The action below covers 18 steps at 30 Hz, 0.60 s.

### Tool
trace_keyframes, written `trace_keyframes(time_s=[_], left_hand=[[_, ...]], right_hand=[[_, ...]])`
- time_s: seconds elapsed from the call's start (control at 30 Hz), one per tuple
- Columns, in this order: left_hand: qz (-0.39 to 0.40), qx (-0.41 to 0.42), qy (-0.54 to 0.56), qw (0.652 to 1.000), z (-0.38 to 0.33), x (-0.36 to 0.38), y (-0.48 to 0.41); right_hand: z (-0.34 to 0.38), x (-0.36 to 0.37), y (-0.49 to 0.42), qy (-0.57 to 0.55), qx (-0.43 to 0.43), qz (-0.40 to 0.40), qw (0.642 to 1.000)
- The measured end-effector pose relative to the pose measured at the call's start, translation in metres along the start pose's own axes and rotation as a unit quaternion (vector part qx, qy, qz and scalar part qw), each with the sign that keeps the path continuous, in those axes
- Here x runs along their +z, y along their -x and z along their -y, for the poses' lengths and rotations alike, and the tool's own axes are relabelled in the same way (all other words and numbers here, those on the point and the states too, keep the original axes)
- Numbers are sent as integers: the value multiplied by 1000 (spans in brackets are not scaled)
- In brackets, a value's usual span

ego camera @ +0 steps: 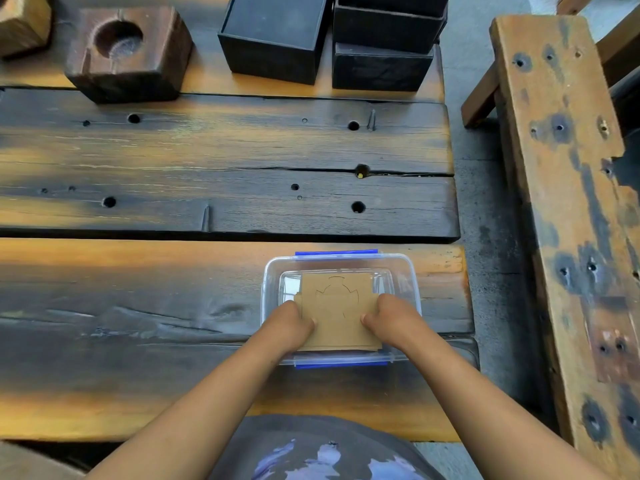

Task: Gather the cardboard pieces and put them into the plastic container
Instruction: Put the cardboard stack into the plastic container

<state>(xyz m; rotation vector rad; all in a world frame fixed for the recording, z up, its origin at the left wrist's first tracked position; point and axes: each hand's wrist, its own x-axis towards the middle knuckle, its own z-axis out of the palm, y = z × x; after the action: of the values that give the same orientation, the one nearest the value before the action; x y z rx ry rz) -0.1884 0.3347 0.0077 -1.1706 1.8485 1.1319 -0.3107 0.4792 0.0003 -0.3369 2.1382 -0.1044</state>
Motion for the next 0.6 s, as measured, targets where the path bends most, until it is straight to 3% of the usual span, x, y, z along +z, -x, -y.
trace_keyframes(time_s=[0.6], left_hand=[[-28,-13,-69,997,-5,9,-14]], right_hand=[[-2,11,-15,3,3,-22,1000]])
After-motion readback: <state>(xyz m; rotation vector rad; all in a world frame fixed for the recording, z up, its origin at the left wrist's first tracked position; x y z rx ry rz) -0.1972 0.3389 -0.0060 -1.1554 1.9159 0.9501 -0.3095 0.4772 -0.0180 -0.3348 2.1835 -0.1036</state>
